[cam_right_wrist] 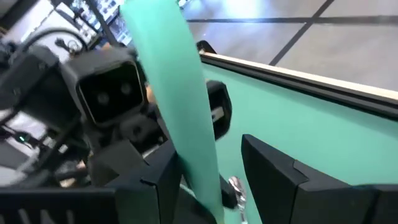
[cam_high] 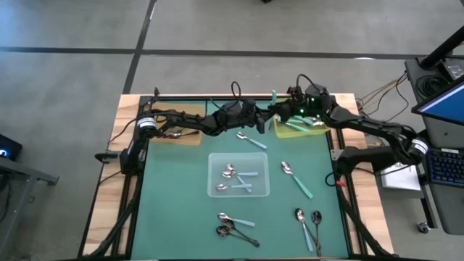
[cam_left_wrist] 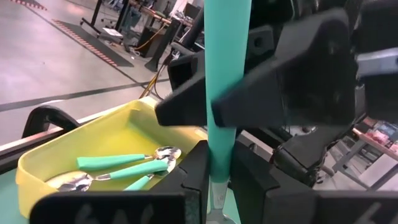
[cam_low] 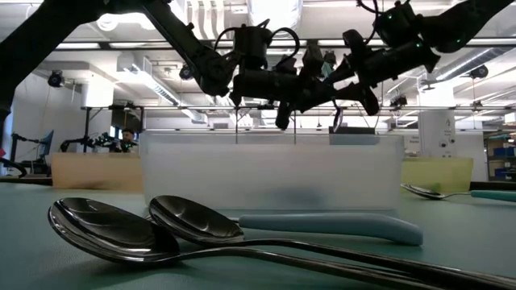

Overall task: Sort silverware by color (type)
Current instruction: Put the light blue spoon into the yellow bin

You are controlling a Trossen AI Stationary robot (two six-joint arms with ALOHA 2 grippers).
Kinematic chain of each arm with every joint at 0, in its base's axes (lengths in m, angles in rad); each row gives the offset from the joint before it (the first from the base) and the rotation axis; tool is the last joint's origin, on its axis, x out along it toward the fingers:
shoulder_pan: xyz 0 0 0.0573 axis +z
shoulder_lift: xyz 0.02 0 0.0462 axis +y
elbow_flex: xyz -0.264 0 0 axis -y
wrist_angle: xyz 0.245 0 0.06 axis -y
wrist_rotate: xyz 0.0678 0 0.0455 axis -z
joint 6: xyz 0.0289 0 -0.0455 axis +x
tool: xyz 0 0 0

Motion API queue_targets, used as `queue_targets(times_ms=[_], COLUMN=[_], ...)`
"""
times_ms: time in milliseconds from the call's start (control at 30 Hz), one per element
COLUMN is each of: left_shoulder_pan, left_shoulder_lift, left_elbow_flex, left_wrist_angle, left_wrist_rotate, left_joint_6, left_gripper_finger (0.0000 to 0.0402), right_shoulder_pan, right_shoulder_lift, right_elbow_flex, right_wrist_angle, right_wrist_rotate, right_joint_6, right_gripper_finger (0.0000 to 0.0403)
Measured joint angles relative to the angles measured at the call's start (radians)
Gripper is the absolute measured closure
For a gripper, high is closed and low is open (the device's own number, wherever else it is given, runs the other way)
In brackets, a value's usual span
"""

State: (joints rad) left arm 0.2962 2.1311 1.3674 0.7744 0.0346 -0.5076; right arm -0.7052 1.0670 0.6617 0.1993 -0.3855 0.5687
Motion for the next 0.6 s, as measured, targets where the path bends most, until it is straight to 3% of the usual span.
queue_targets(times_ms=[233,367,600], left_shoulder_pan=[0.0,0.001,0.002], left_shoulder_lift=[0.0,0.0,0.0], left_elbow_flex=[-0.001,-0.002,-0.002], left_wrist_angle=[-0.015,-0.036,-0.038], left_wrist_rotate=[-0.004,-0.041,-0.065], left_joint_6=[0.007,0.022,0.04], left_gripper_finger=[0.0374,0.0376,0.0376], right_shoulder_pan=[0.0,0.0,-0.001], right_shoulder_lift=[0.057,0.088,0.079], right_elbow_flex=[0.076,0.113,0.122], right_wrist_angle=[-0.025,-0.106,-0.142], right_wrist_rotate=[-0.001,-0.015,-0.01], right_joint_6=[0.087,0.039,-0.112], right_gripper_finger=[0.0248,0.0259,0.0349])
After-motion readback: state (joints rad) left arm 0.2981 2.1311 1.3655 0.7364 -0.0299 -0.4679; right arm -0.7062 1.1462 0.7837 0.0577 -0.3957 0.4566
